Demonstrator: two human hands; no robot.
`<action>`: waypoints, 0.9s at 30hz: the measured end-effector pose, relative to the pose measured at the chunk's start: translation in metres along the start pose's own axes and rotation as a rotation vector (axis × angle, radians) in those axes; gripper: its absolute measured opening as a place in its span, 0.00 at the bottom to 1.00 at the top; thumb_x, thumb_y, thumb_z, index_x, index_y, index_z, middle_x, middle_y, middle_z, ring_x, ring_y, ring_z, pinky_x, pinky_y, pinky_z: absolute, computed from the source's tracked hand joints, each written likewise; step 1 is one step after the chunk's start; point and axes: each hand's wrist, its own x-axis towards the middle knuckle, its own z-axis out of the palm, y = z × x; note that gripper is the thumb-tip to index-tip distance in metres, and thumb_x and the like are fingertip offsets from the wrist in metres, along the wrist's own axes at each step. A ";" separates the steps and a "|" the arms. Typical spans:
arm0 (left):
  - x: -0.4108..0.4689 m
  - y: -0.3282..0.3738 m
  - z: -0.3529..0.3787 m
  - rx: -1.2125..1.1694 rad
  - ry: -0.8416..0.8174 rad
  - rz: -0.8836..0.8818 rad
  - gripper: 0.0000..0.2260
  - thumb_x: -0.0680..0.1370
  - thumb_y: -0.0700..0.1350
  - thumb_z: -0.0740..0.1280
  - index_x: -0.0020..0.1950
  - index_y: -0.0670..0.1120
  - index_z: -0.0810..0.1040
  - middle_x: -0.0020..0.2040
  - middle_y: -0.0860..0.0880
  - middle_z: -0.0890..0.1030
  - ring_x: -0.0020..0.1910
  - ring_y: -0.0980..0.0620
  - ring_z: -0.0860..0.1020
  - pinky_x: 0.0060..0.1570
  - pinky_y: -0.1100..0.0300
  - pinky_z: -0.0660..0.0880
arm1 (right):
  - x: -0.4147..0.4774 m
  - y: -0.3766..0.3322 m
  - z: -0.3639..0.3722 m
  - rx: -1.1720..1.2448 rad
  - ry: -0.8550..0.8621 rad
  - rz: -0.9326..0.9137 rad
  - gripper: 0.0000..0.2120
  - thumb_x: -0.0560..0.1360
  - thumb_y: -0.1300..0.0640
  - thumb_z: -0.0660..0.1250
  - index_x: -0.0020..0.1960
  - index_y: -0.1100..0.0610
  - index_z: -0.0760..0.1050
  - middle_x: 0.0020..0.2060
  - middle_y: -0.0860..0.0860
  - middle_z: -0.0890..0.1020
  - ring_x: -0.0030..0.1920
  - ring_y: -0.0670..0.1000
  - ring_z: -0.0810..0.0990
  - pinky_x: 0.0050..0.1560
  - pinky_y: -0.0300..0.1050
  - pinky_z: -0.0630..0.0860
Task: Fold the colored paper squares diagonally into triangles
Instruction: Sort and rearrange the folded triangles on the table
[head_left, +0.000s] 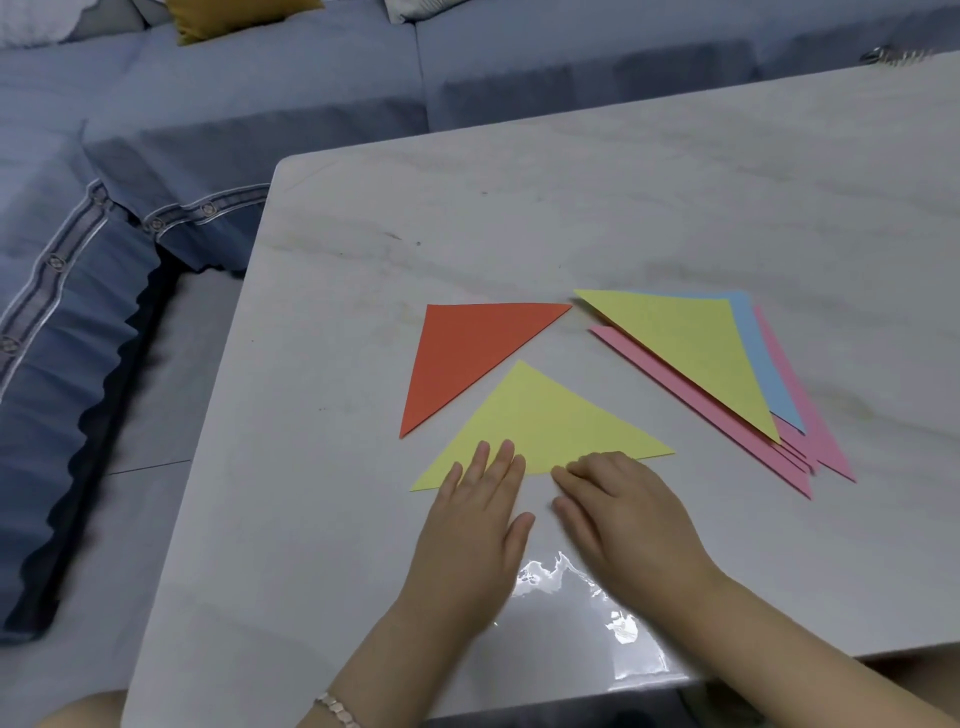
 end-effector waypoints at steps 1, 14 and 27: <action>0.000 0.000 0.000 0.004 0.001 -0.003 0.27 0.82 0.54 0.41 0.66 0.42 0.71 0.67 0.46 0.73 0.68 0.46 0.69 0.65 0.55 0.58 | -0.003 0.003 -0.003 -0.003 0.008 0.016 0.15 0.75 0.52 0.57 0.47 0.57 0.80 0.39 0.49 0.79 0.38 0.53 0.78 0.39 0.43 0.73; 0.001 0.002 -0.008 -0.043 -0.053 -0.019 0.29 0.80 0.56 0.38 0.69 0.45 0.69 0.70 0.49 0.69 0.70 0.50 0.63 0.68 0.59 0.47 | -0.012 0.032 -0.013 -0.047 0.100 0.142 0.16 0.74 0.51 0.58 0.45 0.60 0.80 0.38 0.54 0.80 0.39 0.58 0.77 0.52 0.45 0.66; 0.023 0.077 0.007 0.017 0.079 0.167 0.20 0.75 0.52 0.55 0.60 0.44 0.77 0.54 0.49 0.80 0.51 0.50 0.78 0.57 0.57 0.69 | -0.026 0.051 -0.015 -0.200 0.105 0.153 0.29 0.80 0.47 0.45 0.53 0.64 0.79 0.47 0.57 0.82 0.48 0.60 0.81 0.53 0.46 0.65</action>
